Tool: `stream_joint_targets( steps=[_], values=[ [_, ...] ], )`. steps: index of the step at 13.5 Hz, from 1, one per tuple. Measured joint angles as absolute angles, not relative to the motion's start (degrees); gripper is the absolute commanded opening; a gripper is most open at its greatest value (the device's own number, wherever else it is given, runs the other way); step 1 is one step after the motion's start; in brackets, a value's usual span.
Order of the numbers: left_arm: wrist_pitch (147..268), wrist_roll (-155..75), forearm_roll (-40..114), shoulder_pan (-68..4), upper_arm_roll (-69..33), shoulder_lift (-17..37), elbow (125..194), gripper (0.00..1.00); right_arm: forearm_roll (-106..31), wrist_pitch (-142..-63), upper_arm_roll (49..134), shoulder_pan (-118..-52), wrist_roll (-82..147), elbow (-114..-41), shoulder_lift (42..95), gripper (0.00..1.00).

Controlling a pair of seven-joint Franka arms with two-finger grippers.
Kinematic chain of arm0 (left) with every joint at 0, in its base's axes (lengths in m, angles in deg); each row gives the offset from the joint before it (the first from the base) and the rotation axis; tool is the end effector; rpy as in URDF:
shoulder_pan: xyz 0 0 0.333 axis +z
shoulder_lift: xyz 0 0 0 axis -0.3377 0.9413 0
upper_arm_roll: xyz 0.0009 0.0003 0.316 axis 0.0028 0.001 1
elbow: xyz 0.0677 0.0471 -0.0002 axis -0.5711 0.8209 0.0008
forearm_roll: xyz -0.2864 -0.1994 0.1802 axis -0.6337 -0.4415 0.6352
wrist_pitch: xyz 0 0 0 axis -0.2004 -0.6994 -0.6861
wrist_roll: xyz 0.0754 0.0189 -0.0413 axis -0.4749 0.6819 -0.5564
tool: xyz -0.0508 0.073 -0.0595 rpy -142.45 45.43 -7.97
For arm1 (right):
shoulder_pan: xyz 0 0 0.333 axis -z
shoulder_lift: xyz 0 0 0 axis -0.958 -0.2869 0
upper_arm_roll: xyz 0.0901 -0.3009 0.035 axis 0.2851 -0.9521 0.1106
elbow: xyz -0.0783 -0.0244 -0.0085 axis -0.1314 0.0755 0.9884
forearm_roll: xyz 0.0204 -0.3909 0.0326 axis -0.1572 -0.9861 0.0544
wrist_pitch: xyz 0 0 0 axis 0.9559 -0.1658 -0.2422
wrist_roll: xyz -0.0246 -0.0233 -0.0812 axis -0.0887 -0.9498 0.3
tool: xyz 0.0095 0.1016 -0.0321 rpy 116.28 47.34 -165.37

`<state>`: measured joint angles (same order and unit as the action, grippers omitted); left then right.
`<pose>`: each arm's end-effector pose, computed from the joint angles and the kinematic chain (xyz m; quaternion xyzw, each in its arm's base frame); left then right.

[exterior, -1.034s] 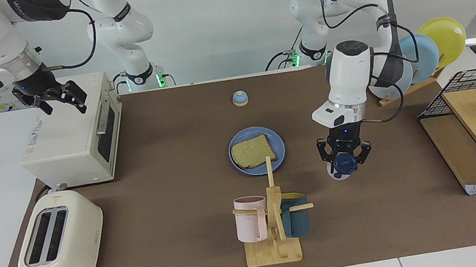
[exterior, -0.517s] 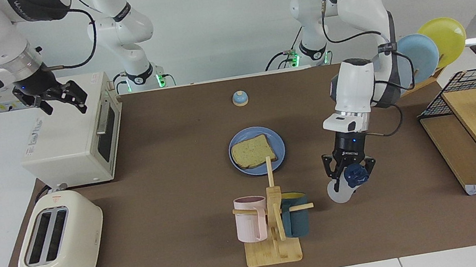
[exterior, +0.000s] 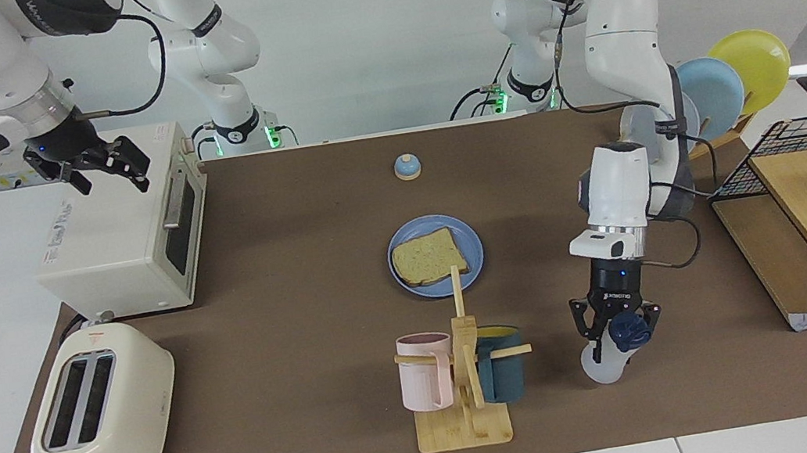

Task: Put bread on plate and add seasoning
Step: 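Set the bottle down beside the mug rack and open the left gripper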

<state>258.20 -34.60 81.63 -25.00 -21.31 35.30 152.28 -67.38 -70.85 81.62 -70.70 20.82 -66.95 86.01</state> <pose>0.6895 -0.1608 0.3212 0.8868 -0.1475 0.4343 0.0565 0.5307 -0.0463 0.6178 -0.9960 0.0787 0.0416 0.0050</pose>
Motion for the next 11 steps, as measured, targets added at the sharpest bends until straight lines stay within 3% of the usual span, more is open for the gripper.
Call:
stream_joint_targets(
  steps=[11],
  values=[
    [258.57,-34.61,84.00,-26.21,-19.50,38.30,151.21,0.00,-67.38,-70.85,81.69,-70.70,20.82,-66.95,86.02,1.00]
  ],
)
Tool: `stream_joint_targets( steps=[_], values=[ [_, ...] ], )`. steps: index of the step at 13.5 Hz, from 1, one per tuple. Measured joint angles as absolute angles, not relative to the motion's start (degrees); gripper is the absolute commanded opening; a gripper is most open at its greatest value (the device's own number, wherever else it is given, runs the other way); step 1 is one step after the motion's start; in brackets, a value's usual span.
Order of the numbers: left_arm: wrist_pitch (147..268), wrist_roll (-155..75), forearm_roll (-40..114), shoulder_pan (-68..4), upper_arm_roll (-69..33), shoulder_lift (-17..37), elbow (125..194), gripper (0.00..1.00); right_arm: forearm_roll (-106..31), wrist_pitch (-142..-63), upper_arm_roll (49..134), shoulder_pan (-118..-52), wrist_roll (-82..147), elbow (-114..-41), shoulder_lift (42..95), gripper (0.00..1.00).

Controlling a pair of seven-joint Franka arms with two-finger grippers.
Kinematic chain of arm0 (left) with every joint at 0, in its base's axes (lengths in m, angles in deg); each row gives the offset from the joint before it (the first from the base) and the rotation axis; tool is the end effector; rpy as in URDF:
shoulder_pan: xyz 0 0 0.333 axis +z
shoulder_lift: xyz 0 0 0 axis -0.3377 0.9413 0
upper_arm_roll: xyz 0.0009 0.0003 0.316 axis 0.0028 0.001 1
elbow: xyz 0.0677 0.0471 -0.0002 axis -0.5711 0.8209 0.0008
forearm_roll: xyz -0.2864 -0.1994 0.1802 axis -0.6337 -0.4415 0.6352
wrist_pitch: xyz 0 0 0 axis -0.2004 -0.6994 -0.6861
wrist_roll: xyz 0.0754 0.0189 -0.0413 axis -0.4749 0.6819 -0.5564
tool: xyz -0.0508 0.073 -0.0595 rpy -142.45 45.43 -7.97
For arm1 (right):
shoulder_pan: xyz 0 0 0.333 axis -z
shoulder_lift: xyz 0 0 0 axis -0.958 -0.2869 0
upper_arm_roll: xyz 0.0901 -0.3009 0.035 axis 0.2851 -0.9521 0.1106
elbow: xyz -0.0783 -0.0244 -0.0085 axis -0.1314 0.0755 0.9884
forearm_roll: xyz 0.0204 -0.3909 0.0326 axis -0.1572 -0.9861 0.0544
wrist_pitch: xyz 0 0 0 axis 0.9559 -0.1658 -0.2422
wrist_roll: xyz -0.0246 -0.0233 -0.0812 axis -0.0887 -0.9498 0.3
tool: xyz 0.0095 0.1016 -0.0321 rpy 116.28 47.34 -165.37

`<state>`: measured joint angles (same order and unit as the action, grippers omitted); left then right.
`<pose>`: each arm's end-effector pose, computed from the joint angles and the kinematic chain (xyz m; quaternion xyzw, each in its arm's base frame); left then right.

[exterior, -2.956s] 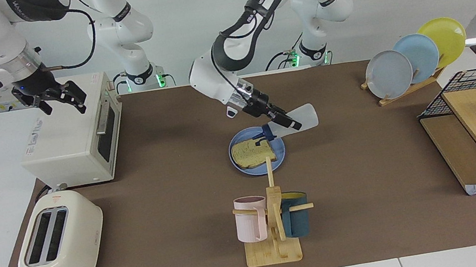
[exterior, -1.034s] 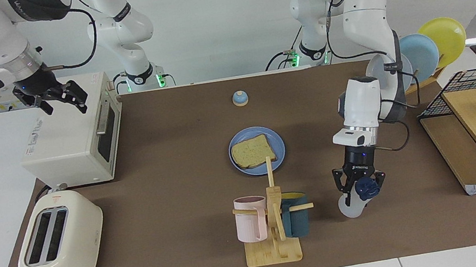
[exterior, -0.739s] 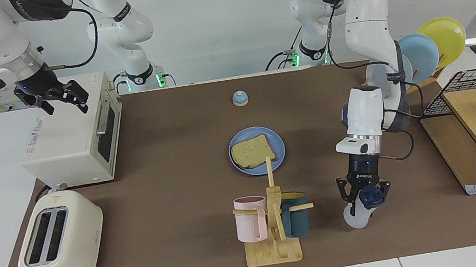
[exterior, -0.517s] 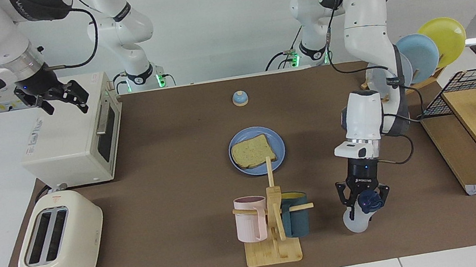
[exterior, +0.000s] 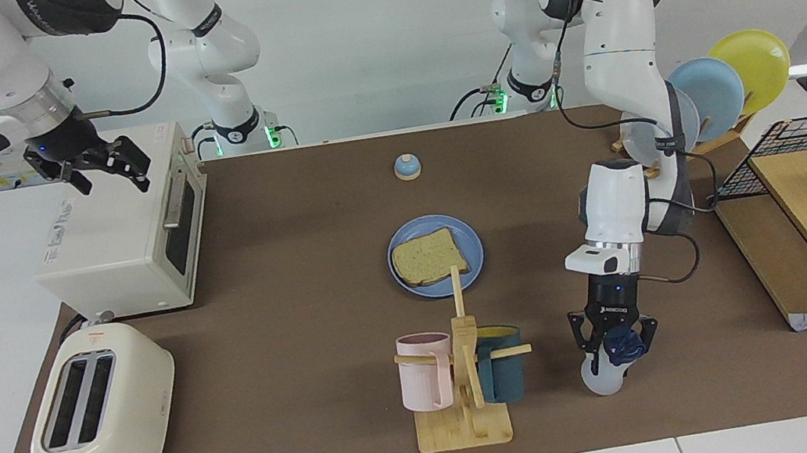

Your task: Put bread on plate and add seasoning

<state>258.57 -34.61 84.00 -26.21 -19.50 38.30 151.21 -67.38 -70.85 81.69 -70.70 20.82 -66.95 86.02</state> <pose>0.6913 -0.1616 0.2913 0.8900 -0.1685 0.4214 0.0436 0.5307 -0.0457 0.6179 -0.9961 0.0781 0.0415 0.0050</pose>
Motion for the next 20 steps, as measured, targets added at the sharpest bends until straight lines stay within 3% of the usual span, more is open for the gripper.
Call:
stream_joint_targets(
  steps=[1,3,4,5,15,20],
  values=[
    [258.72,-34.61,84.00,-26.19,-19.46,38.30,151.38,0.01,-67.38,-70.86,81.80,-70.71,20.82,-66.95,86.02,1.00],
    [258.72,-34.60,84.00,-26.19,-19.46,38.28,151.43,0.43,-67.38,-70.86,82.04,-70.71,20.82,-66.95,86.03,1.00],
    [258.72,-34.60,84.00,-26.18,-19.45,38.25,151.49,0.85,-67.38,-70.86,82.05,-70.71,20.82,-66.95,86.03,1.00],
    [258.72,-34.59,84.01,-26.18,-19.45,38.24,151.49,1.00,-67.38,-70.86,82.05,-70.71,20.82,-66.95,86.03,1.00],
    [259.93,-34.55,84.02,-25.49,-18.94,38.18,154.03,1.00,-67.38,-70.91,82.11,-70.71,20.82,-66.95,86.05,1.00],
    [263.74,-34.55,84.03,-24.16,-18.92,32.94,164.11,1.00,-67.38,-70.93,82.12,-70.71,20.82,-66.93,86.07,1.00]
  ],
)
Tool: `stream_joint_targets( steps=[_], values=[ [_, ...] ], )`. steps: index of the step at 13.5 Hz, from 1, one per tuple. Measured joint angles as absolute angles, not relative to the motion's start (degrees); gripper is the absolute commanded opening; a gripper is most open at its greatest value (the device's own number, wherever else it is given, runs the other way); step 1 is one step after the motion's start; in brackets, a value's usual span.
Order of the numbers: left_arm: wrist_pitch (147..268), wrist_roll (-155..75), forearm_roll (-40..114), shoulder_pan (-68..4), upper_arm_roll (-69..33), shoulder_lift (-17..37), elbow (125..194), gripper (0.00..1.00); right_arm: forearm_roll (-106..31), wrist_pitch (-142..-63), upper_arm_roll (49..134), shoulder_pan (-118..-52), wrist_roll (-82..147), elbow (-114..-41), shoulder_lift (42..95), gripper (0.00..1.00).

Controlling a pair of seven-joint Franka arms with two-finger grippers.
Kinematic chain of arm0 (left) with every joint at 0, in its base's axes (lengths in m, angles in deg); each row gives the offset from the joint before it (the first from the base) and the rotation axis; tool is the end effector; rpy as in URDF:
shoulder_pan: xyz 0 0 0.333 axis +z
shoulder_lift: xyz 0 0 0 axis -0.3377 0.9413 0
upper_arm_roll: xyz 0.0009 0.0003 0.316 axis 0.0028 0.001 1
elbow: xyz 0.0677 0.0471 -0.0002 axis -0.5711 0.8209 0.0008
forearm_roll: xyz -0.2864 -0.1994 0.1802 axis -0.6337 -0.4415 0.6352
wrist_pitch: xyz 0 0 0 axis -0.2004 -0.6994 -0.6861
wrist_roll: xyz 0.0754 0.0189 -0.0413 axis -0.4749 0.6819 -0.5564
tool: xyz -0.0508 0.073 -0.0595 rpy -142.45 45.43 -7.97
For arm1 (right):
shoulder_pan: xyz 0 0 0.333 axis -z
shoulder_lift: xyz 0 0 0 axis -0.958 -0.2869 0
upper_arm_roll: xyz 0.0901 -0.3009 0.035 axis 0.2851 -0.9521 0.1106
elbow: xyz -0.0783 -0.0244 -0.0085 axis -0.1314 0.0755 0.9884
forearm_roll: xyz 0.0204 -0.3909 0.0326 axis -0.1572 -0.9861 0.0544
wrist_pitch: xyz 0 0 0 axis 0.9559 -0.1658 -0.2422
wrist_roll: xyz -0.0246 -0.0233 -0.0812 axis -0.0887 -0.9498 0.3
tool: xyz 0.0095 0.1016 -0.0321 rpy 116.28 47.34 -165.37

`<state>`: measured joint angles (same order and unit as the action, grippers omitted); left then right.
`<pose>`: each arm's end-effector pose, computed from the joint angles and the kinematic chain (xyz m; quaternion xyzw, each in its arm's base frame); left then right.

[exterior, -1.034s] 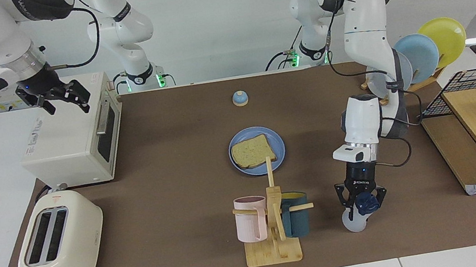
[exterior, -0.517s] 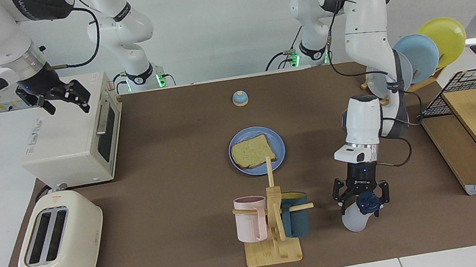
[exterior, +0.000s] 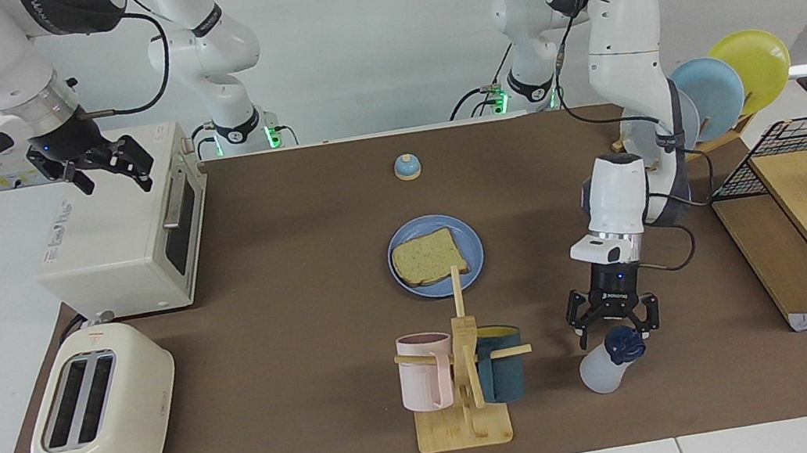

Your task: Put bread on plate and add seasoning

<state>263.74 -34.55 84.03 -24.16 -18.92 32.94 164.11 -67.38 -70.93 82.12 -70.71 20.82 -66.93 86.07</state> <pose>0.6430 -0.1298 0.2696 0.9013 -0.1585 0.4005 0.0470 0.5310 -0.0415 0.6186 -0.9964 0.0743 0.0403 0.0047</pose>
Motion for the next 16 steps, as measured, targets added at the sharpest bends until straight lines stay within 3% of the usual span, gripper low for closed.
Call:
stream_joint_targets(
  steps=[4,9,12,16],
  values=[
    [256.31,-34.54,84.61,-25.04,-19.49,21.63,174.08,1.00,-67.38,-70.94,82.67,-70.72,20.82,-66.92,86.18,1.00],
    [226.16,-37.72,82.97,-34.65,-20.33,7.04,174.53,1.00,-67.52,-70.95,82.76,-70.72,20.82,-66.89,86.24,1.00],
    [207.65,-37.76,76.85,-37.68,-20.48,3.35,167.51,1.00,-67.53,-70.95,82.76,-70.72,20.82,-66.89,86.25,1.00],
    [187.99,-34.18,69.96,-37.59,-19.83,2.52,154.07,1.00,-67.55,-70.95,82.77,-70.72,20.82,-66.87,86.26,1.00]
  ],
)
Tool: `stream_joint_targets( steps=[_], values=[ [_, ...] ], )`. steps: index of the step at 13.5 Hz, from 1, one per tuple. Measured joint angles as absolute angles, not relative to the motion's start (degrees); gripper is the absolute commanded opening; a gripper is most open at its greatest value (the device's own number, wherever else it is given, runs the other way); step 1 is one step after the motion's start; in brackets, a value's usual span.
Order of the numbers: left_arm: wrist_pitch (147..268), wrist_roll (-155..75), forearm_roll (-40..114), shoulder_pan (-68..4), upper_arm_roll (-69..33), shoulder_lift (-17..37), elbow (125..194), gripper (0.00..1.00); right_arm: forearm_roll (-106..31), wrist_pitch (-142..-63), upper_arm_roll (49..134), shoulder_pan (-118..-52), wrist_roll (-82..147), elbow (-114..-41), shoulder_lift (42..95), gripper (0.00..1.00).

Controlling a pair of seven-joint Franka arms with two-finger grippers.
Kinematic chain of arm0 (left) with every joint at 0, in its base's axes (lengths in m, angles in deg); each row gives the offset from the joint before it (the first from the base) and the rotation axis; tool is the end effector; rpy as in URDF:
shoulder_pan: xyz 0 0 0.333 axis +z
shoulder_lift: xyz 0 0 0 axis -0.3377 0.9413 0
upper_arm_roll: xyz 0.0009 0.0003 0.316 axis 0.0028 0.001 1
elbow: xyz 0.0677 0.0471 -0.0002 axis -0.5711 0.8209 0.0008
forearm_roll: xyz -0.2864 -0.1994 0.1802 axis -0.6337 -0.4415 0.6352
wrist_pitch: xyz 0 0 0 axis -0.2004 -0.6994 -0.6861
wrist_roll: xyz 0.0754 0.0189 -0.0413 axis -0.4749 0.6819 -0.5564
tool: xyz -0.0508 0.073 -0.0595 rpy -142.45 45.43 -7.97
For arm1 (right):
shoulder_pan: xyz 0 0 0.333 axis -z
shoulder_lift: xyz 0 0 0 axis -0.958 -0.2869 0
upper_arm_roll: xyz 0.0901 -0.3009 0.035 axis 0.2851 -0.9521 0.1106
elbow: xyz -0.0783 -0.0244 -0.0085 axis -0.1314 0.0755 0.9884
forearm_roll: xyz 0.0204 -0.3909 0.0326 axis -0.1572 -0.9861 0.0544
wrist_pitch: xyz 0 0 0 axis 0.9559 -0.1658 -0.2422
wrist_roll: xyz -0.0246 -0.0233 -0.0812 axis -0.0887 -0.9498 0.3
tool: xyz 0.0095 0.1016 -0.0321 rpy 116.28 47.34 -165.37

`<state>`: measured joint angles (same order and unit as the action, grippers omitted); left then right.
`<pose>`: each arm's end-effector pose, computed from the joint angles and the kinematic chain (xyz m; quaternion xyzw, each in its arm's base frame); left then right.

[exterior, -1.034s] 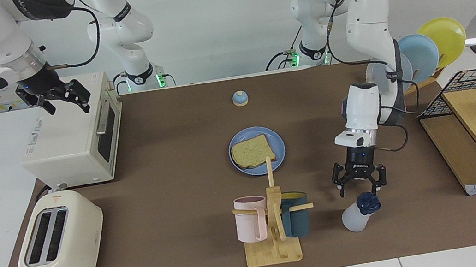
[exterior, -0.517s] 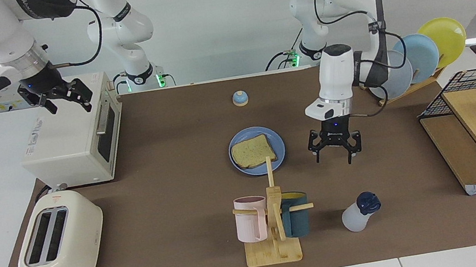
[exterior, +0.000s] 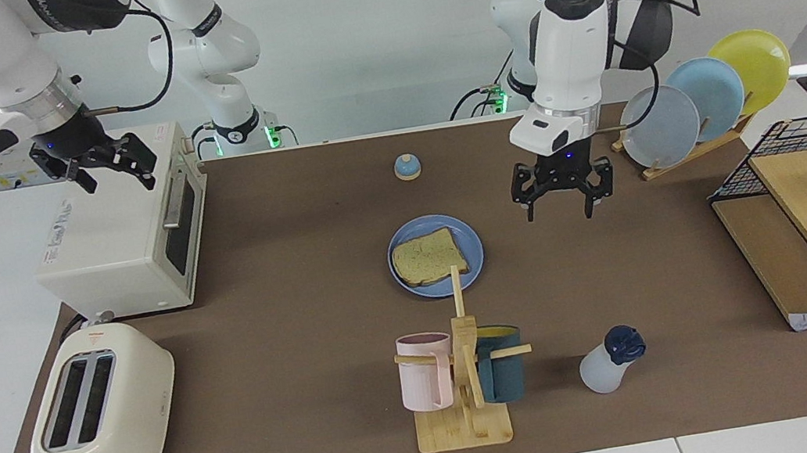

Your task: Put bread on plate and add seasoning

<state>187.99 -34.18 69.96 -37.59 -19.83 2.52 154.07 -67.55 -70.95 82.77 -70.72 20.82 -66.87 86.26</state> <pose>0.5554 -0.2230 0.5334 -0.9827 0.1371 -0.1218 0.0248 0.5305 -0.0356 0.6209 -0.9969 0.0686 0.0379 0.0027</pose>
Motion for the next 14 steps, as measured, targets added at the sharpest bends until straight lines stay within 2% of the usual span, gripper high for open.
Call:
stream_joint_targets(
  steps=[3,10,14],
  values=[
    [181.95,-30.65,67.42,-34.71,-19.19,0.51,150.26,1.00,-67.55,-70.95,82.82,-70.72,20.82,-66.72,86.30,1.00],
    [178.07,-30.02,66.87,-33.41,-19.20,-3.26,150.19,1.00,-67.57,-70.95,82.84,-70.72,20.82,-66.61,86.31,1.00],
    [176.03,-30.07,66.64,-29.34,-19.04,-3.57,149.27,1.00,-67.59,-70.95,82.84,-70.72,20.82,-66.52,86.32,1.00]
  ],
)
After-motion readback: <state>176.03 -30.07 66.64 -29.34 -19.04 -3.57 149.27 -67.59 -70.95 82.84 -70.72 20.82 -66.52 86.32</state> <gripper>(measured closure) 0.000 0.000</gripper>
